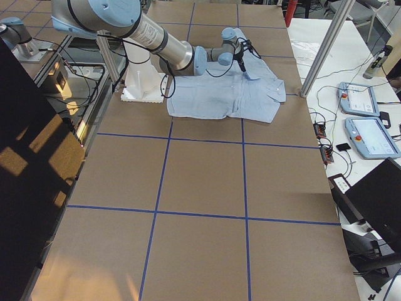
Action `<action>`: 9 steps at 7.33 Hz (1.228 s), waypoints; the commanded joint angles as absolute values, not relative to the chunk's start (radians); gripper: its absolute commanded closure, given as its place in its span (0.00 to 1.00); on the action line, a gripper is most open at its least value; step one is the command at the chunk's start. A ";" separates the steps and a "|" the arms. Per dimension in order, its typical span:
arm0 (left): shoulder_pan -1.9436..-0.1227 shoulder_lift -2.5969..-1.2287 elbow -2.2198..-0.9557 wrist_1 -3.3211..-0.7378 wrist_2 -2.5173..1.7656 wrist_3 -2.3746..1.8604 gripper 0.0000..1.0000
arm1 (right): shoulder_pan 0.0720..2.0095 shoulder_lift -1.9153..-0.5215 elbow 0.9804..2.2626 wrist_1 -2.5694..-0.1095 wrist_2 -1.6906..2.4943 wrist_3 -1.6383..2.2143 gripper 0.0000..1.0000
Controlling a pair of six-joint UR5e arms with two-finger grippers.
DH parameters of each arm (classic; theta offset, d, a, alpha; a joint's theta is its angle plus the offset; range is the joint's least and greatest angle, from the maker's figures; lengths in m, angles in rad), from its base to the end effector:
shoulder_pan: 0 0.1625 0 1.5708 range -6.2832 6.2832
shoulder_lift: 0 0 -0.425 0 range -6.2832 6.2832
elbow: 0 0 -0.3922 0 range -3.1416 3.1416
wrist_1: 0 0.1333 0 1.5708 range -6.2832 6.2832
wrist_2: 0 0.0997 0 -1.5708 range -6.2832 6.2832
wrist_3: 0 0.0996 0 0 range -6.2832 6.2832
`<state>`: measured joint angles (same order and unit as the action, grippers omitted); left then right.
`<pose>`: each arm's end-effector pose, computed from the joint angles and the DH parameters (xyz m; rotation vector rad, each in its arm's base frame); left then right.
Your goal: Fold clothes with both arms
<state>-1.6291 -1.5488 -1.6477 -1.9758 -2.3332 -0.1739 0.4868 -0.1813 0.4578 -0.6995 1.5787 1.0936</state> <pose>-0.0937 -0.4990 0.5862 0.3928 0.7717 -0.0422 -0.7574 -0.5508 0.0820 0.5258 -1.0203 0.0040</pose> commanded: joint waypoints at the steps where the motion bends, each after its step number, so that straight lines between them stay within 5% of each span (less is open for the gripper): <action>1: -1.629 -1.549 -1.649 -1.976 -2.332 -0.173 0.01 | 0.462 -0.140 0.456 -0.678 1.551 1.095 0.07; 5: -1.629 -1.548 -1.663 -1.976 -2.333 -0.195 0.01 | 0.452 -0.117 0.487 -0.693 1.539 1.174 0.07; 9: -1.515 -1.491 -1.655 -2.170 -2.231 -0.496 0.01 | 0.604 -0.179 0.846 -1.237 1.772 1.187 0.03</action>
<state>-1.5675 -1.5197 -1.6621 -2.0799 -2.2773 -0.3822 0.5517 -0.1417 0.7462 -1.1060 1.6865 1.1913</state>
